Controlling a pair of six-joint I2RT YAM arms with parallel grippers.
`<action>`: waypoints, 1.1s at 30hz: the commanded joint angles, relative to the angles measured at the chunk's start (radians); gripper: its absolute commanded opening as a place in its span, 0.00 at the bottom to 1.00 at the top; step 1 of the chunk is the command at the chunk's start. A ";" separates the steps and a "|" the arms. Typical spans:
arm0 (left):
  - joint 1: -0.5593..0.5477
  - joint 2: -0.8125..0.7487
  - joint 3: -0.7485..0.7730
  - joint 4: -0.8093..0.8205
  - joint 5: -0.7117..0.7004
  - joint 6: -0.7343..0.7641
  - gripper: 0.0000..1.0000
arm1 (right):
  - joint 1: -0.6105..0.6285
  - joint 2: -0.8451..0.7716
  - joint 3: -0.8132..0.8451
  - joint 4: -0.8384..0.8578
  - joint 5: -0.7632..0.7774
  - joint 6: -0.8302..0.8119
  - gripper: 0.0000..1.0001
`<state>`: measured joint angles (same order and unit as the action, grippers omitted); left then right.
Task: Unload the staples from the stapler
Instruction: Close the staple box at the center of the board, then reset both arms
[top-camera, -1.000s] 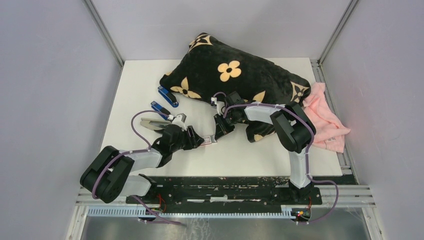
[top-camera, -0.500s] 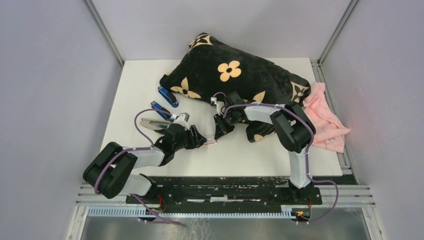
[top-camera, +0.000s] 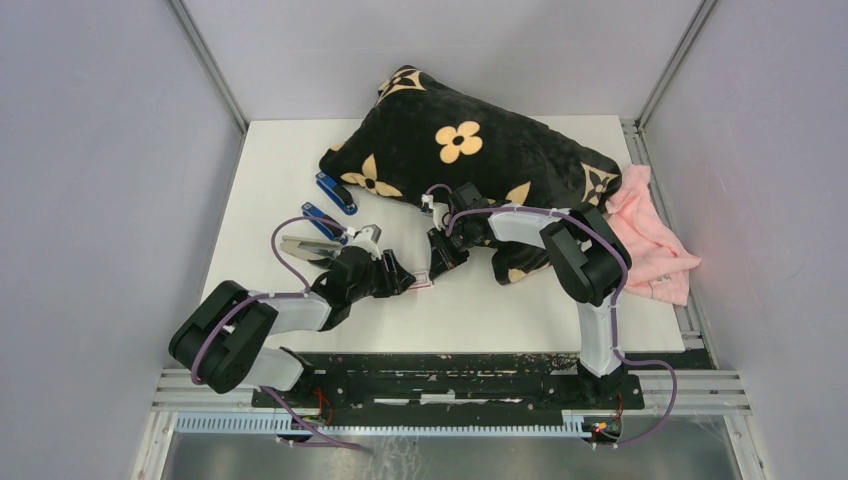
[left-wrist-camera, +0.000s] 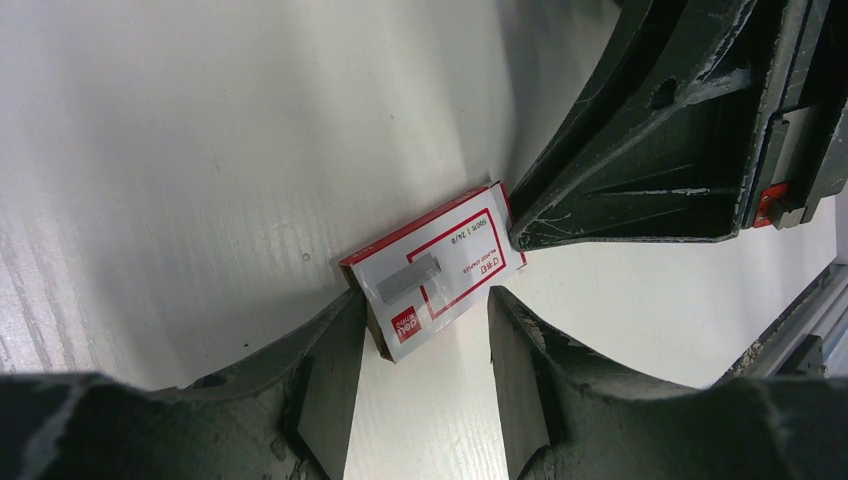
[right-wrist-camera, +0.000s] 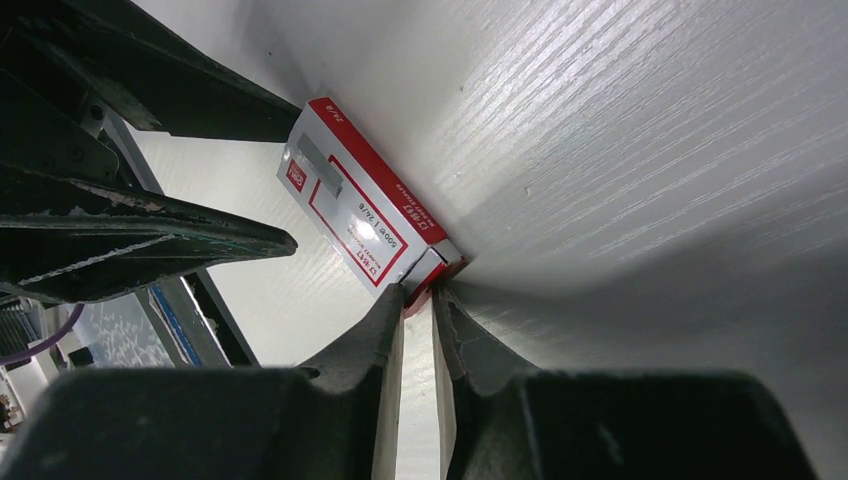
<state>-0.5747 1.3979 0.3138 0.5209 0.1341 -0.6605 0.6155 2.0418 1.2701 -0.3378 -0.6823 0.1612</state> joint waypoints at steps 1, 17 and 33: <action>-0.016 0.023 -0.016 -0.101 0.007 -0.018 0.57 | 0.015 0.016 0.032 -0.012 0.010 -0.020 0.22; -0.015 -0.281 -0.051 -0.297 -0.112 0.042 0.67 | -0.021 -0.063 0.060 -0.091 -0.026 -0.126 0.35; -0.014 -0.461 -0.108 -0.337 -0.188 0.063 0.66 | -0.035 -0.060 0.061 -0.108 -0.018 -0.158 0.34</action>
<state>-0.5850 0.9543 0.2146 0.1749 -0.0093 -0.6281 0.5850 2.0243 1.2903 -0.4431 -0.6895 0.0238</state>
